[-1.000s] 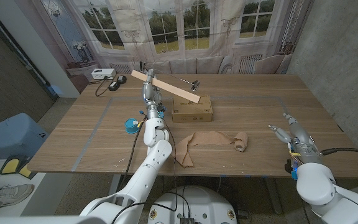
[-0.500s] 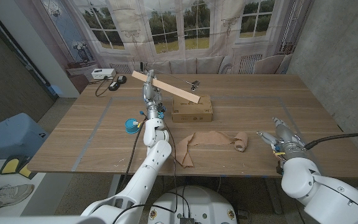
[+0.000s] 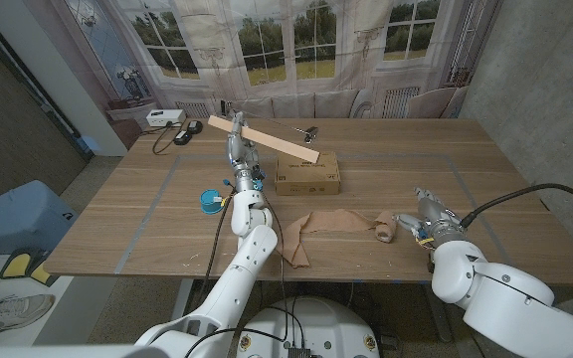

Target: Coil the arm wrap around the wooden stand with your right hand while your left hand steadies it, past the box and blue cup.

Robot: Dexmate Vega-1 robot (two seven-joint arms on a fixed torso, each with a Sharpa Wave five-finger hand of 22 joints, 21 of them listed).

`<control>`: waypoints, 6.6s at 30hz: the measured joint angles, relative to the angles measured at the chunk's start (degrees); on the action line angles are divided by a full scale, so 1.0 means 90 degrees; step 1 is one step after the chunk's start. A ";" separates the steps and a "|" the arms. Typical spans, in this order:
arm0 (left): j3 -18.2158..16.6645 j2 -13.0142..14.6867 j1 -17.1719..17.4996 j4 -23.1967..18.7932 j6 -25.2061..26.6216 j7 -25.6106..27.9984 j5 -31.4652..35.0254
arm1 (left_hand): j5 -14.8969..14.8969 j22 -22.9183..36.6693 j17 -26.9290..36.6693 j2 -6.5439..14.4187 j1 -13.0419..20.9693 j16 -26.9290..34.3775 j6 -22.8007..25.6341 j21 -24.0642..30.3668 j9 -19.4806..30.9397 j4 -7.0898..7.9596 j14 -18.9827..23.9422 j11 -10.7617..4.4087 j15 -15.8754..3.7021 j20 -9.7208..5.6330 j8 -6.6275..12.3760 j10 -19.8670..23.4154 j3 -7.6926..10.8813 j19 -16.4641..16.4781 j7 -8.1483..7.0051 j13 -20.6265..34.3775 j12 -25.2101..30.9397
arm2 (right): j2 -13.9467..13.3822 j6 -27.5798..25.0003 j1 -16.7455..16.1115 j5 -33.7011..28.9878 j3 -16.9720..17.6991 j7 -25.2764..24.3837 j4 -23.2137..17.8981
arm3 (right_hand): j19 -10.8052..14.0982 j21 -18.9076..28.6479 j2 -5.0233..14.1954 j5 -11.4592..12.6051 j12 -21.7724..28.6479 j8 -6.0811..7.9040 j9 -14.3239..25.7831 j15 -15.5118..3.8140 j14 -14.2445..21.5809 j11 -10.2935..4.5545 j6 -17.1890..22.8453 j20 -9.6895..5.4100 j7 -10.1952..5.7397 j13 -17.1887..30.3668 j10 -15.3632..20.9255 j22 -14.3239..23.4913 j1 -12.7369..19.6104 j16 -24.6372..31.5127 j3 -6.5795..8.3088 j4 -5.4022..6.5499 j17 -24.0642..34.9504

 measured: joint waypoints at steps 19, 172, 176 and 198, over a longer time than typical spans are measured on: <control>0.0072 -0.0253 -0.0208 0.0673 -0.1170 0.0432 0.0628 | -0.0018 -0.0060 0.0001 -0.0023 -0.0094 0.0004 -0.0012 0.0071 0.0000 -0.0045 -0.0037 -0.0029 -0.0036 0.0000 0.0016 -0.0065 0.0046 -0.0046 -0.0012 0.0000 0.0074 | 0.0042 -0.0193 0.0938 -0.1182 -0.0974 0.2163 0.0493 | -0.0029 0.0000 0.0046 0.0000 0.0000 0.0028 0.0000 0.0022 -0.0026 0.0023 -0.0091 -0.0030 -0.0001 -0.0001 -0.0137 -0.0001 0.0179 0.0000 0.0036 -0.0037 -0.0001; -0.0846 -0.1234 -0.3025 0.5427 -0.2955 0.0469 0.2810 | -0.0188 -0.0325 -0.0002 -0.0041 -0.0464 0.0154 -0.0191 0.0385 -0.0249 0.0431 -0.0115 -0.0033 -0.0022 0.0056 0.0324 -0.0214 0.0835 -0.0171 0.0037 0.0000 0.0863 | 0.4135 0.5784 -0.0394 -1.1042 0.1065 0.0899 0.1343 | 0.3089 0.4315 -0.0946 0.0220 0.4422 0.1020 0.0835 -0.1363 0.7033 0.1066 0.4637 -0.0806 0.1331 0.1825 0.4012 0.0689 0.2222 0.5842 -0.1600 0.0176 0.6535; -0.0826 -0.1249 -0.3076 0.5441 -0.2735 0.0650 0.3002 | -0.0188 -0.0325 -0.0001 -0.0041 -0.0464 0.0154 -0.0179 0.0385 -0.0269 0.0419 -0.0115 -0.0032 -0.0022 0.0056 0.0325 -0.0215 0.0847 -0.0171 0.0049 0.0000 0.0863 | 0.4152 0.5878 -0.0202 -1.1079 0.1071 0.1032 0.1343 | 0.3036 0.4374 -0.0946 0.0220 0.4422 0.1008 0.0835 -0.1363 0.7033 0.1066 0.4637 -0.0808 0.1331 0.1827 0.4012 0.0688 0.2222 0.5842 -0.1600 0.0176 0.6535; -0.0531 -0.1364 -0.3114 0.5480 -0.2151 0.1269 0.3645 | -0.0188 -0.0374 0.0003 -0.0040 -0.0495 0.0159 -0.0445 0.0384 -0.0018 0.0429 -0.0178 0.0011 -0.0015 0.0068 0.0462 -0.0307 0.0994 -0.0206 0.0216 0.0000 0.1015 | 0.4266 0.6257 0.0997 -1.1205 0.1002 0.1816 0.1568 | 0.3006 0.4523 -0.0969 0.0241 0.4422 0.1001 0.0828 -0.1373 0.7092 0.1116 0.4738 -0.0791 0.1432 0.2253 0.4103 0.0602 0.2245 0.5769 -0.1660 0.0170 0.6534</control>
